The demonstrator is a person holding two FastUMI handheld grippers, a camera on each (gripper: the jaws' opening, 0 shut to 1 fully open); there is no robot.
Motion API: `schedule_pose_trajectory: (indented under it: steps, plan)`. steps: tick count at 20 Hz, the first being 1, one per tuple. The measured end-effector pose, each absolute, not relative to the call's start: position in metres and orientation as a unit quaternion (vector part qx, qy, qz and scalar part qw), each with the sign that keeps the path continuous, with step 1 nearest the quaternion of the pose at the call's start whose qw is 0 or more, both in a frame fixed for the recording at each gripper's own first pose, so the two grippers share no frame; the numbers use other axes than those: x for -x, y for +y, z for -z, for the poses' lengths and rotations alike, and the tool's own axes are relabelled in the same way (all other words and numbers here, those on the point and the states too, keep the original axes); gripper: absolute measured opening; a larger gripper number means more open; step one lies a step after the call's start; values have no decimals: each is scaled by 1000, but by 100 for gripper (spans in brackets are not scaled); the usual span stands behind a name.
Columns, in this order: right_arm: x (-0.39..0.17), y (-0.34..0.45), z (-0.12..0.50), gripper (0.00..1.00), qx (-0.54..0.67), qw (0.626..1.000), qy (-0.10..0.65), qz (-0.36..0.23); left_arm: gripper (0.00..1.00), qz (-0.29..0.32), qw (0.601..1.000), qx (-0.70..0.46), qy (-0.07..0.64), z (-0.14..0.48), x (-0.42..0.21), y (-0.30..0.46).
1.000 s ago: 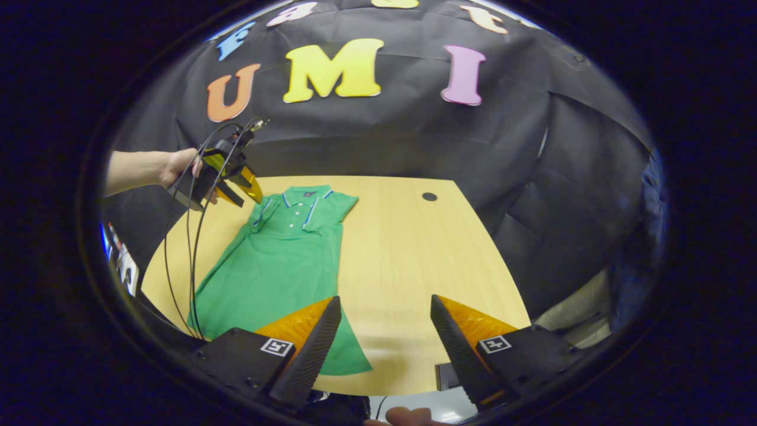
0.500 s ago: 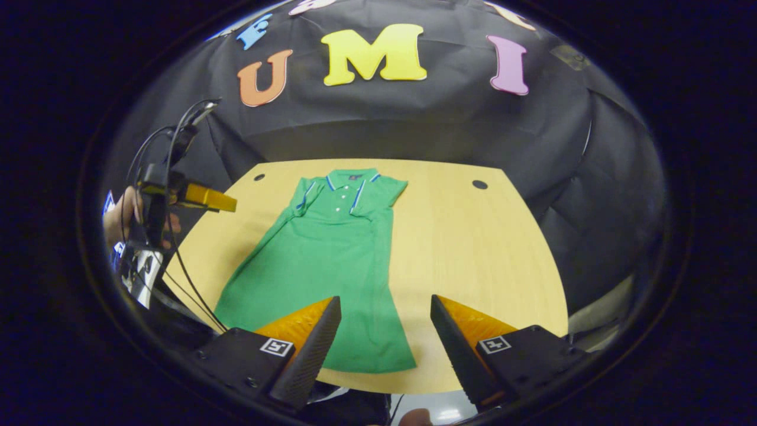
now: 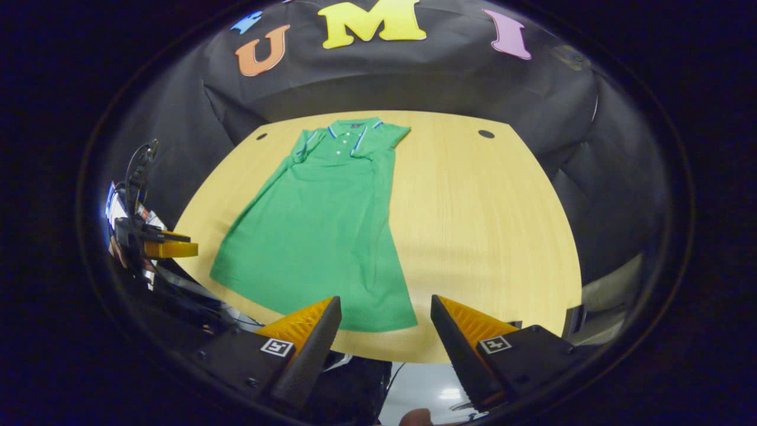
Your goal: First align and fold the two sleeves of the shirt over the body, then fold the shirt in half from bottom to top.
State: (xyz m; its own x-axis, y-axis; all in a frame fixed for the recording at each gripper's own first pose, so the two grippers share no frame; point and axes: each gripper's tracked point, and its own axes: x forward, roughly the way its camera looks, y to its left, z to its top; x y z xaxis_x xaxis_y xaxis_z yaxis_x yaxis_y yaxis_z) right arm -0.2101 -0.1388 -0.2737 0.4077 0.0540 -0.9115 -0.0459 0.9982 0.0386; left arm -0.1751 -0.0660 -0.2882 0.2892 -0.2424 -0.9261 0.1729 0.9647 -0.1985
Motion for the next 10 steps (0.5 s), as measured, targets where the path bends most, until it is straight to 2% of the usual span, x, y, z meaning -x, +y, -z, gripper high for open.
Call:
schedule_pose_trajectory:
  steps: [4, 5, 10]
  plan:
    - [233, -147, 294, 100, 14, 826, 563, -27, 87, 141, 790, 23, 596, 306, 207, -72]
    - [237, -148, 299, 98, 17, 823, 568, -24, 87, 143, 789, 23, 598, 309, 211, -74]
    - [240, -135, 325, 97, 11, 811, 585, -26, 87, 124, 785, 35, 606, 314, 206, -69]
